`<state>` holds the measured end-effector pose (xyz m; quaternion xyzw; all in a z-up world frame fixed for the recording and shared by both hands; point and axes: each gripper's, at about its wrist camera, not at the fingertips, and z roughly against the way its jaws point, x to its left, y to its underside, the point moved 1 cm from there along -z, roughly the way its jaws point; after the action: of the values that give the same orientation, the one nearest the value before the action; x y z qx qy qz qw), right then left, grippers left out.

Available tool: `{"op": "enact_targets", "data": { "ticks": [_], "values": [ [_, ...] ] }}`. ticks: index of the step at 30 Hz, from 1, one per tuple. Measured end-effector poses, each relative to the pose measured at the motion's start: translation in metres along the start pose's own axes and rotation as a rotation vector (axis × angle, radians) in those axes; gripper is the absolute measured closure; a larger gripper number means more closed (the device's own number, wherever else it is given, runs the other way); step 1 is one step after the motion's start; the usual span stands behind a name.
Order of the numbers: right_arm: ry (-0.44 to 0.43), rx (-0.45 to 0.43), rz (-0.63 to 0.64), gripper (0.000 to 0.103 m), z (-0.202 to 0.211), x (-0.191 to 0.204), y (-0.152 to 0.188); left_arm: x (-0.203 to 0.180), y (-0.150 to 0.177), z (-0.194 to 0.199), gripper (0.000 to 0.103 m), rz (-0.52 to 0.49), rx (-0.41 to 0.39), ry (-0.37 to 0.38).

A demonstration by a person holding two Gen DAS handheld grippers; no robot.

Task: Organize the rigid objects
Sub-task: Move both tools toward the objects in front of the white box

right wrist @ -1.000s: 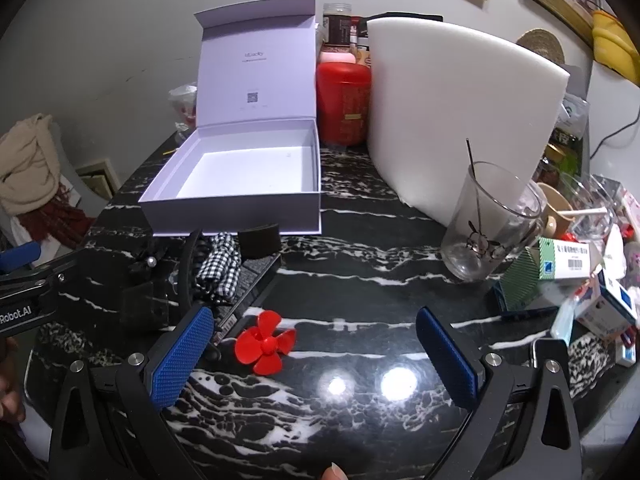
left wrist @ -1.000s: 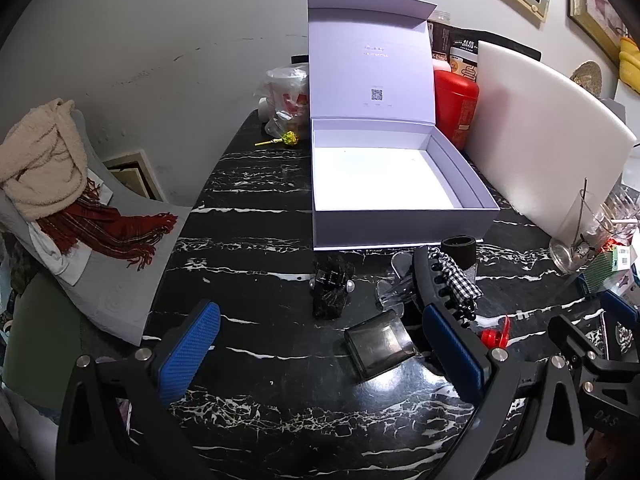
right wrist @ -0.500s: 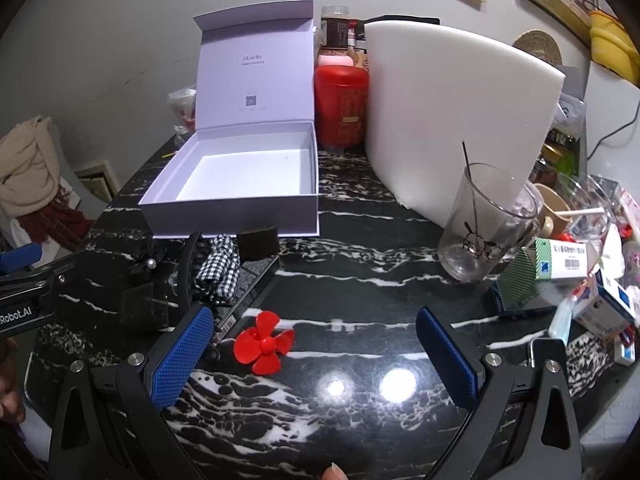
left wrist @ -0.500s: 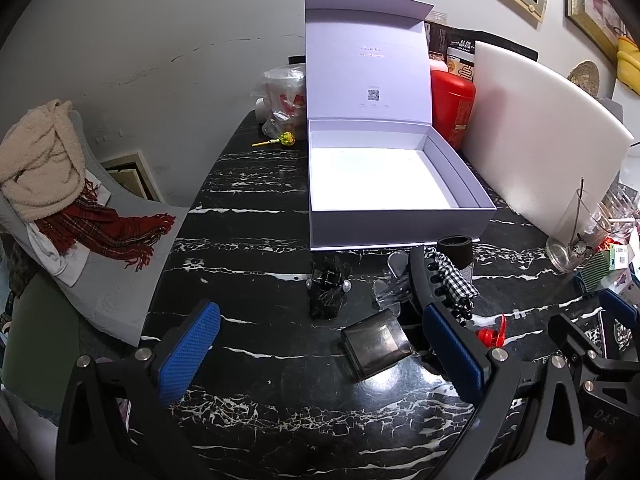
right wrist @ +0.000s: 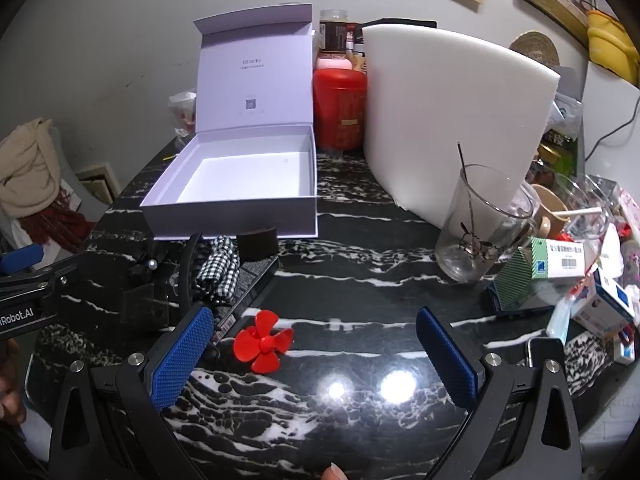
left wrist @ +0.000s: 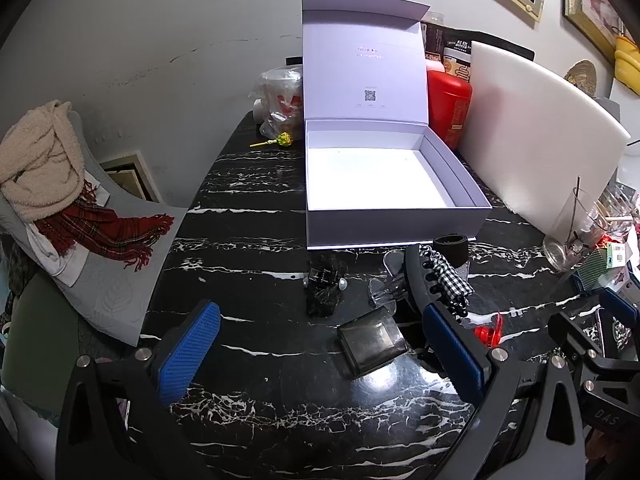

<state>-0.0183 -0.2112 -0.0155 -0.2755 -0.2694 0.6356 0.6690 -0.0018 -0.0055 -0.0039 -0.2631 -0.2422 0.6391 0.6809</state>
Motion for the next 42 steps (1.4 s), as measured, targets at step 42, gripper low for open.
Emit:
{"op": "enact_targets", "data": {
  "ticks": [42],
  "values": [
    [-0.033, 0.021, -0.016, 0.000, 0.005, 0.005, 0.030, 0.012, 0.031, 0.000, 0.000, 0.029, 0.067, 0.065]
  ]
}}
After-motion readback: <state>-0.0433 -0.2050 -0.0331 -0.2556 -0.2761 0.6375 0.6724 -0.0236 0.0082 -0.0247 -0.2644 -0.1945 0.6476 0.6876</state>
